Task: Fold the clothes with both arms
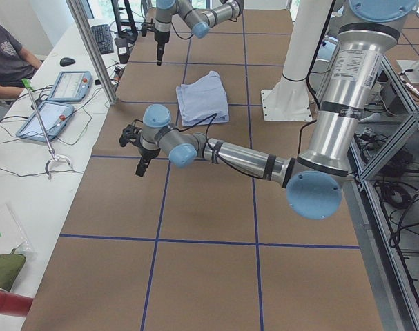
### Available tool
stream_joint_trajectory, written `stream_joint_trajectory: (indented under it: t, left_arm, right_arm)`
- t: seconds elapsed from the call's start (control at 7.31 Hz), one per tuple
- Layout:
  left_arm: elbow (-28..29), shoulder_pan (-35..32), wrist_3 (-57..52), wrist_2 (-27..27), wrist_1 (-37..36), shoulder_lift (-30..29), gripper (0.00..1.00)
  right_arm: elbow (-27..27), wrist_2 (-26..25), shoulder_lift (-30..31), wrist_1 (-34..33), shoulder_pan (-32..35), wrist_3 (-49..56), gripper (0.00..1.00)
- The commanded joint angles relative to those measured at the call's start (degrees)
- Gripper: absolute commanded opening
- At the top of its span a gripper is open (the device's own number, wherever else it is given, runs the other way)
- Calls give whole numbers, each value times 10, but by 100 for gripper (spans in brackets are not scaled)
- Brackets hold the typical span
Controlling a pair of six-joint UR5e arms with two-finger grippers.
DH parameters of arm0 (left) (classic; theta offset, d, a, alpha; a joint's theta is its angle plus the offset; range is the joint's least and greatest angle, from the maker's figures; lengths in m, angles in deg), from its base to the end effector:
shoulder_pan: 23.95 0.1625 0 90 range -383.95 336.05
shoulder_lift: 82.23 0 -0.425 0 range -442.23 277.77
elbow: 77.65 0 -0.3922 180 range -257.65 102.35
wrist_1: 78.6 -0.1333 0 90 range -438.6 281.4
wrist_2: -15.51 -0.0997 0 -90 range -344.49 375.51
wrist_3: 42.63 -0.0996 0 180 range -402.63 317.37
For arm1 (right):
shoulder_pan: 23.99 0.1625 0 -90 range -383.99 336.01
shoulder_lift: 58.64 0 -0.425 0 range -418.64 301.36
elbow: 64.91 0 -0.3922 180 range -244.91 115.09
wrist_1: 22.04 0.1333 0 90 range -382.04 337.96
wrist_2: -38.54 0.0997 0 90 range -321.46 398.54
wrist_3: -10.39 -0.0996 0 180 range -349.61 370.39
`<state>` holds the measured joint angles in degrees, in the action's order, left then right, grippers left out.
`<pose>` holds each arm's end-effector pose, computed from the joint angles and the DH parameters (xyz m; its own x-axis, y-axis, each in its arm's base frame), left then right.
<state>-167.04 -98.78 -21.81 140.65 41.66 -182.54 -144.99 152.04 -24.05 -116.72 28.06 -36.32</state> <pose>0.0814 -0.5907 0.5130 0.7186 0.2706 -0.6406 0.0587 0.8943 0.4435 -0.3936 -0.6568 0.1281 0.7248 -0.0932 0.6827 -0.0906 0.9693 0.2285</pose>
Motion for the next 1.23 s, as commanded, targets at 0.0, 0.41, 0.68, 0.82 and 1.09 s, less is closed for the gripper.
stream_joint_trajectory:
  t: [0.0, 0.41, 0.68, 0.82, 1.09]
  left_arm:
    - [4, -93, -169, 20, -5, 61, 100]
    - [27, -160, -190, 22, 0, 85, 100]
    - [25, -206, -184, 47, 44, 95, 100]
    - [33, -206, -184, 39, 58, 113, 100]
    - [46, -204, -184, 35, 56, 160, 100]
  right_arm:
    - [-208, 83, 173, -106, 110, 188, 100]
    - [-289, 165, 387, -116, 253, 347, 100]
    - [-297, 159, 445, -111, 267, 348, 100]
    - [-294, 166, 483, -110, 285, 342, 100]
    - [-291, 163, 531, -110, 301, 349, 100]
